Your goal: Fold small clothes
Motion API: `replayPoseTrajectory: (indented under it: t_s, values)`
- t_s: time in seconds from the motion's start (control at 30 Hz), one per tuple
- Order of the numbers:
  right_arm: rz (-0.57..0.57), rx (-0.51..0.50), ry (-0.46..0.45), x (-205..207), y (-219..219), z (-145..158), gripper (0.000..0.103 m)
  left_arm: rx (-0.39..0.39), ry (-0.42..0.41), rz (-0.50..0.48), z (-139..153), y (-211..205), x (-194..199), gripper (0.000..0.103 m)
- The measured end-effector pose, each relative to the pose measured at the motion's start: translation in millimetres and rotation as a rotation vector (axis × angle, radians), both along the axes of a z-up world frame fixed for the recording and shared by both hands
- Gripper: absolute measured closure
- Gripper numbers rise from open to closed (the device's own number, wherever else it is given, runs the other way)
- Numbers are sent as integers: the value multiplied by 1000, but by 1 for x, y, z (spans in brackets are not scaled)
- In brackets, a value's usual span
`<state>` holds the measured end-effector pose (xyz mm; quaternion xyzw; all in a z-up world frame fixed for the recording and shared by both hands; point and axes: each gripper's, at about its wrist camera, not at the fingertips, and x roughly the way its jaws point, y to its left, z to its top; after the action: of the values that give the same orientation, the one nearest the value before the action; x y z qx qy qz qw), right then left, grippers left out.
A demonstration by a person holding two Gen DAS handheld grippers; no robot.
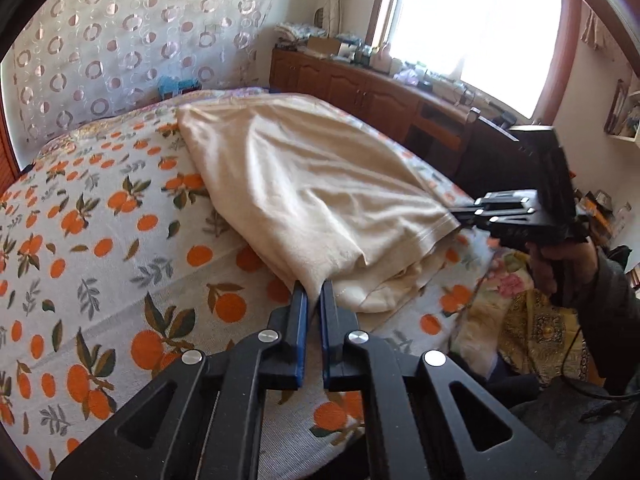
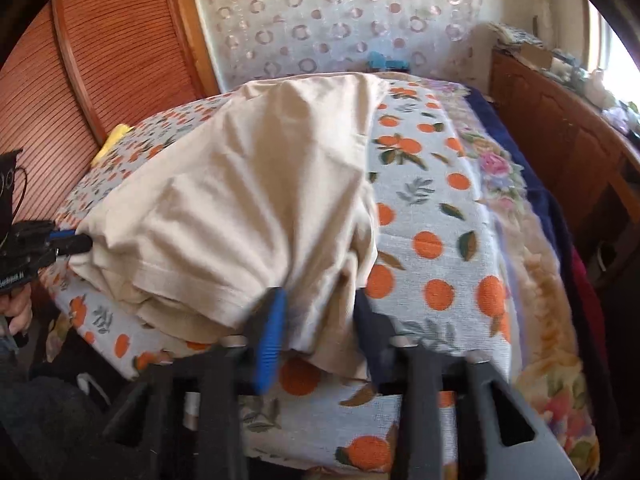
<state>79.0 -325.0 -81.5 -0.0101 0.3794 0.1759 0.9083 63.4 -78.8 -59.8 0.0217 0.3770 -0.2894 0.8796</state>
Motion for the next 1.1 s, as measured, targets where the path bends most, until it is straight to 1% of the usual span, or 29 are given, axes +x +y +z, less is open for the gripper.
replayPoseTrajectory:
  t_s: [0.03,0.1,0.17,0.2,0.3,0.4,0.47,0.5,0.57,0.6,0.63,0.67,0.7,0.8,0.97,1.07,1.1]
  values:
    - [27,18,10,-1,1,1,96,-15,-8,-1,6,2,-1,97]
    - [74,56,-10,-5,0,10,96,-48,-26,-5,21,7,0,99]
    - [94,99,-44,-7,-6,26,97,-81,-57,0,40,12,8,99]
    - [93,126,-68,-5,-11,38,97,-90,-78,5,50,15,16,99]
    - [84,165,-145,11,-22,75,97,-93,-117,26,73,17,50,101]
    - [91,162,-193,37,-22,103,97,-82,-110,60,76,21,79,101]
    - [103,143,-192,52,-17,111,97,-86,-75,60,68,25,83,101]
    - [115,121,-189,56,-13,112,97,-71,-57,65,62,26,82,101]
    - [142,90,-178,58,-7,106,97,-11,-13,82,43,25,76,100]
    - [151,85,-162,59,-6,100,97,11,8,79,35,22,73,91]
    - [159,82,-149,60,-3,95,97,24,28,74,25,20,68,71]
    - [166,76,-138,61,-2,91,97,25,50,68,17,19,63,64]
    - [169,65,-128,61,-1,86,97,30,69,59,10,17,58,60]
    - [159,51,-115,67,2,81,97,60,103,33,-3,6,44,60]
    - [118,73,-112,64,-5,80,97,79,158,-7,-23,-10,17,60]
    - [113,74,-119,60,-3,80,97,101,140,-5,-32,-18,12,60]
    - [113,76,-123,59,-1,81,97,103,124,-6,-32,-21,10,66]
